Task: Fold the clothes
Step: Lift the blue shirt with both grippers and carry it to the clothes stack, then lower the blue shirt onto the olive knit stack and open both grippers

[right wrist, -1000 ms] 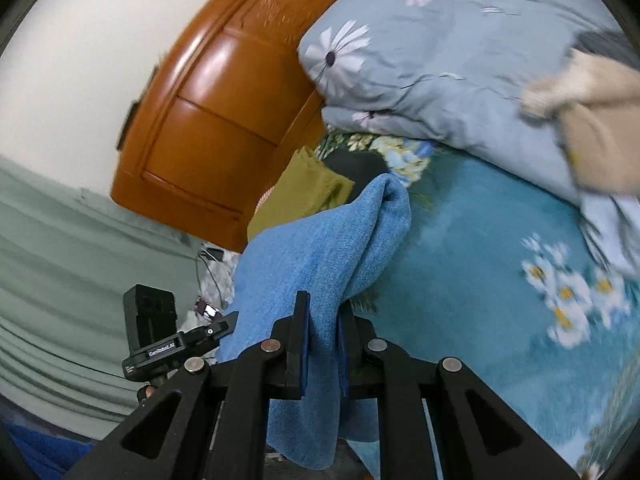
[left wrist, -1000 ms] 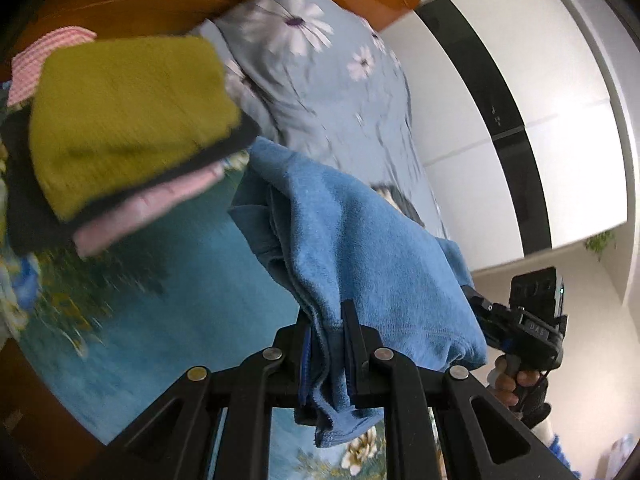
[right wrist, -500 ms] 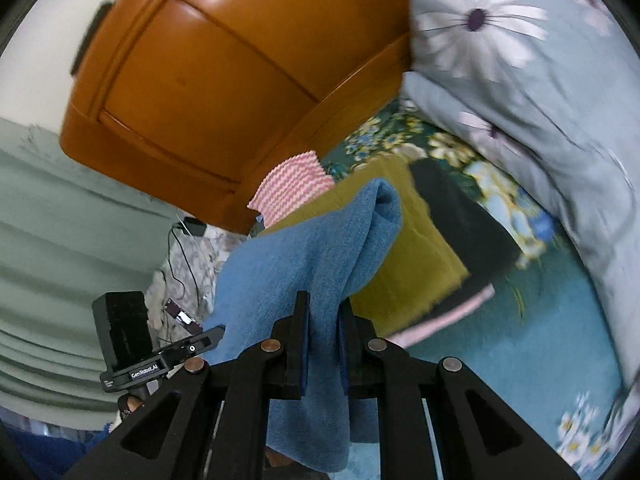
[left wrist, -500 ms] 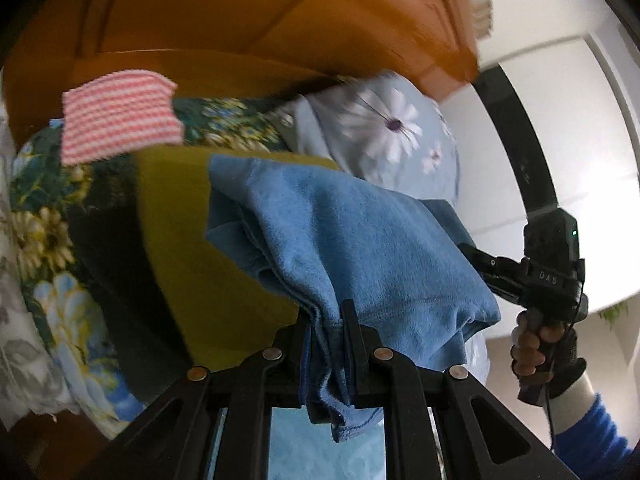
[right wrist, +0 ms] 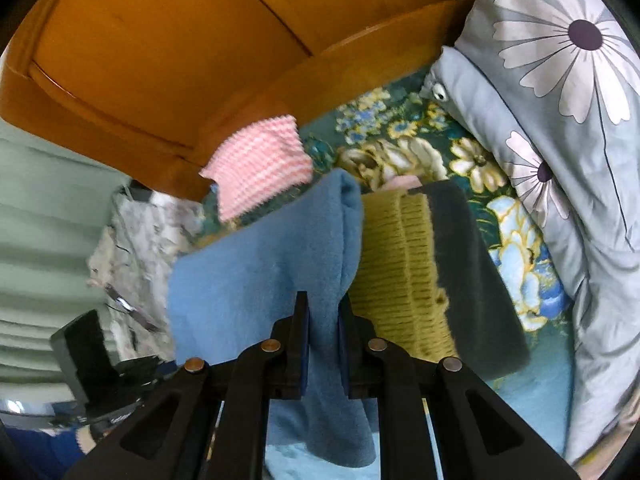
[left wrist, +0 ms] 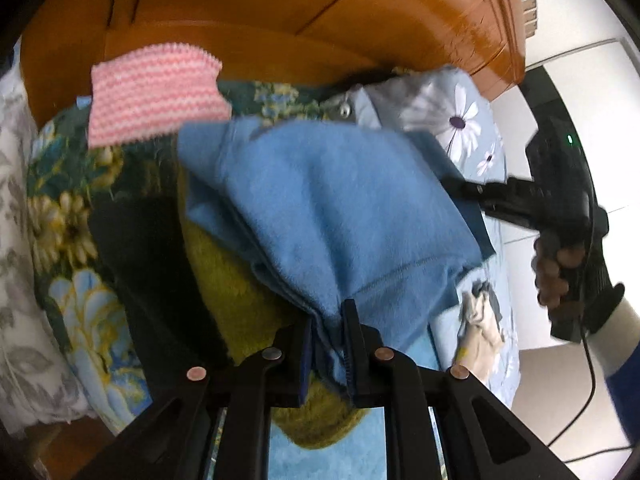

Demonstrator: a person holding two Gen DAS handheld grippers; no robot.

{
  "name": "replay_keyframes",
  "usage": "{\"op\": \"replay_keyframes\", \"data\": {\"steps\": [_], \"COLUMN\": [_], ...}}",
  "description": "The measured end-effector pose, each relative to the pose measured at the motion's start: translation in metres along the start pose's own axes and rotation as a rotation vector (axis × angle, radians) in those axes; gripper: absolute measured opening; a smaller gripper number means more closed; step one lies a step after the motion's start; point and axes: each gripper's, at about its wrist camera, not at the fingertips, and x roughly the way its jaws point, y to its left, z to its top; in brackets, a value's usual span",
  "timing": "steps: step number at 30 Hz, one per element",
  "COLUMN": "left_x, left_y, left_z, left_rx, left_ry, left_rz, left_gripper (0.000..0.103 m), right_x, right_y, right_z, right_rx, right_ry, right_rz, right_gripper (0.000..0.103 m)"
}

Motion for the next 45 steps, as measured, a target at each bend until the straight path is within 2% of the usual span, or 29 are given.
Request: {"op": "replay_keyframes", "data": {"steps": [8,15,21,24,25,26,29,31,35,37,39,45], "left_x": [0.01,-0.014,-0.046,-0.053,-0.054,-0.051,-0.038,-0.028,-0.009,0.0,0.01,0.028], "left_y": [-0.003,-0.007,-0.009,-0.021,-0.026,-0.03,-0.041,-0.039,-0.033,-0.03,-0.027,-0.019], "left_z": [0.0,-0.004,-0.004,0.01,0.015,0.02,0.032,0.029,0.022,0.019,0.016,0.01], "left_rx": [-0.008,0.023,0.086,0.117,0.128,0.138,0.159,0.16,0.164,0.165,0.167,0.178], "left_ry": [0.026,0.025,-0.04,-0.084,-0.099,-0.107,-0.119,-0.104,-0.074,-0.059,-0.044,-0.023], "left_rz": [0.0,0.035,0.15,0.164,0.163,0.155,0.144,0.156,0.181,0.194,0.206,0.228], "left_gripper": [0.018,0.02,0.021,0.027,0.032,0.037,0.041,0.041,0.041,0.041,0.041,0.041], "right_x": [0.021,0.0,-0.028,-0.038,-0.041,-0.041,-0.038,-0.027,-0.001,0.008,0.013,0.024], "right_y": [-0.028,-0.038,-0.042,-0.035,-0.029,-0.018,0.012,0.03,0.052,0.05,0.035,0.011], "right_z": [0.0,0.0,-0.013,-0.02,-0.023,-0.026,-0.037,-0.046,-0.064,-0.071,-0.075,-0.078], "right_rx": [0.067,0.091,0.12,0.103,0.088,0.069,0.02,-0.007,-0.088,-0.106,-0.072,0.005], "right_ry": [0.025,-0.012,-0.066,-0.094,-0.108,-0.128,-0.173,-0.17,-0.118,-0.101,-0.087,-0.076], "right_rz": [-0.039,-0.076,-0.187,-0.236,-0.248,-0.24,-0.192,-0.145,-0.113,-0.154,-0.184,-0.147], "right_gripper": [0.015,0.023,0.023,0.024,0.024,0.026,0.04,0.04,0.04,0.04,0.041,0.044]}}
